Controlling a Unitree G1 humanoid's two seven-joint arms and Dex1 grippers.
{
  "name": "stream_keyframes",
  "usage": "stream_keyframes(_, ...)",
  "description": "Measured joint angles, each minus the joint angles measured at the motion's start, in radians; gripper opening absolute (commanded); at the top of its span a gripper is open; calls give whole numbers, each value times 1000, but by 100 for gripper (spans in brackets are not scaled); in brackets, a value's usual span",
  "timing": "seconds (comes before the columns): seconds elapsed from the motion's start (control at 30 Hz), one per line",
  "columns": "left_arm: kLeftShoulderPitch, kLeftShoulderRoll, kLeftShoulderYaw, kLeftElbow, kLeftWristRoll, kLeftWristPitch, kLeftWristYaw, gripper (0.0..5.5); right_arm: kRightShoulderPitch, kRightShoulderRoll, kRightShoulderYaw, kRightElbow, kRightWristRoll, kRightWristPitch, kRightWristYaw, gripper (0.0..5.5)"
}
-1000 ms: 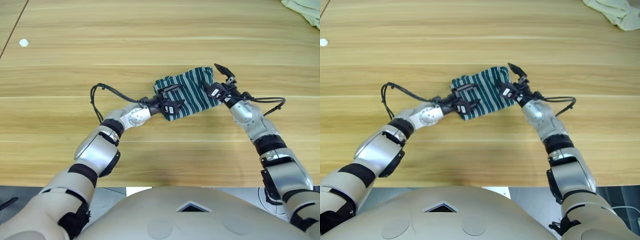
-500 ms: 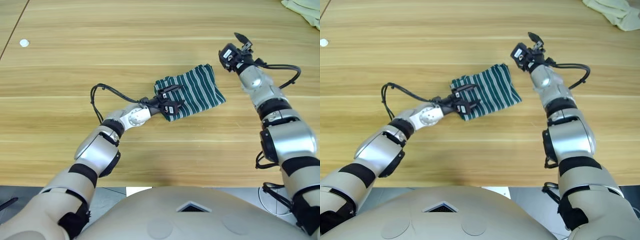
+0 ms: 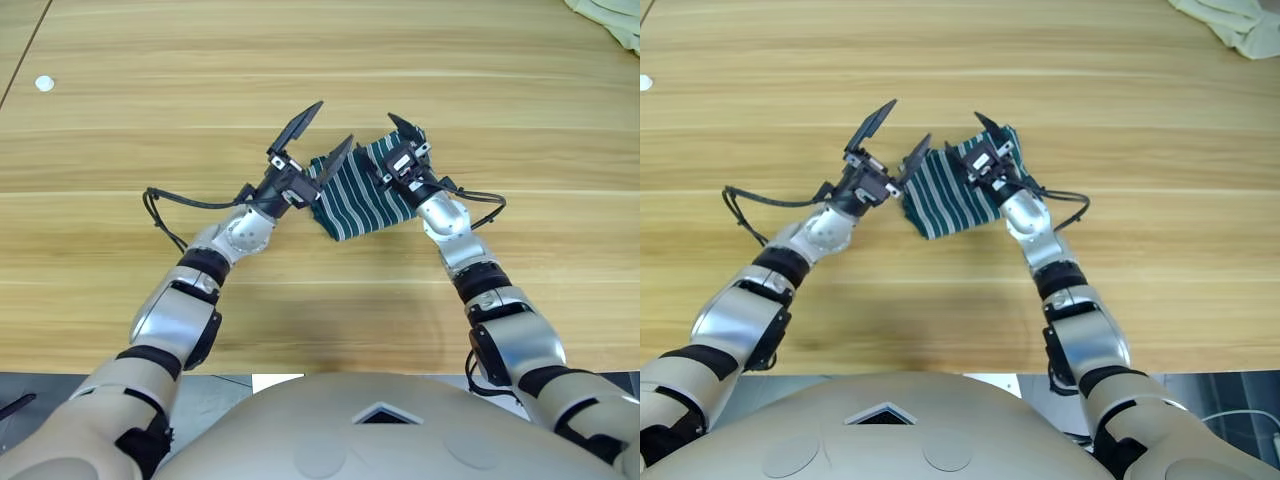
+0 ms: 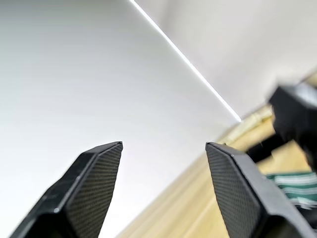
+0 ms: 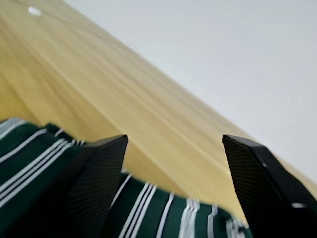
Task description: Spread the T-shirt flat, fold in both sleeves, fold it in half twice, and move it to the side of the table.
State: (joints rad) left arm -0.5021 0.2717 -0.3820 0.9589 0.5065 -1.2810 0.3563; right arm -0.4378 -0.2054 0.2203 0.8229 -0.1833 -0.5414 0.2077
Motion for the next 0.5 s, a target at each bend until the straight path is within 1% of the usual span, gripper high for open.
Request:
stream_keyframes(0.07,50,6,29,-91,-72,-26,-21,312,-58,26,-48,106,74,139,100,354)
stream_keyframes(0.17,94,12,76,-189,-205,-25,-61,312,-198,46,-134,243,173,328,195,354)
stream_keyframes(0.23,113,14,103,-207,-277,-15,-87,312,-258,42,-184,303,215,432,223,354)
stream_keyframes(0.33,121,6,137,-218,-348,19,-133,312,-303,37,-195,344,220,513,227,354)
stream_keyframes(0.4,122,-1,166,-218,-363,32,-152,312,-312,35,-201,360,219,521,202,354)
stream_keyframes(0.43,125,-4,185,-218,-376,40,-155,312,-316,33,-217,372,220,523,158,354)
stream_keyframes(0.5,146,-1,235,-215,-394,45,-157,312,-328,5,-297,411,252,521,-16,354)
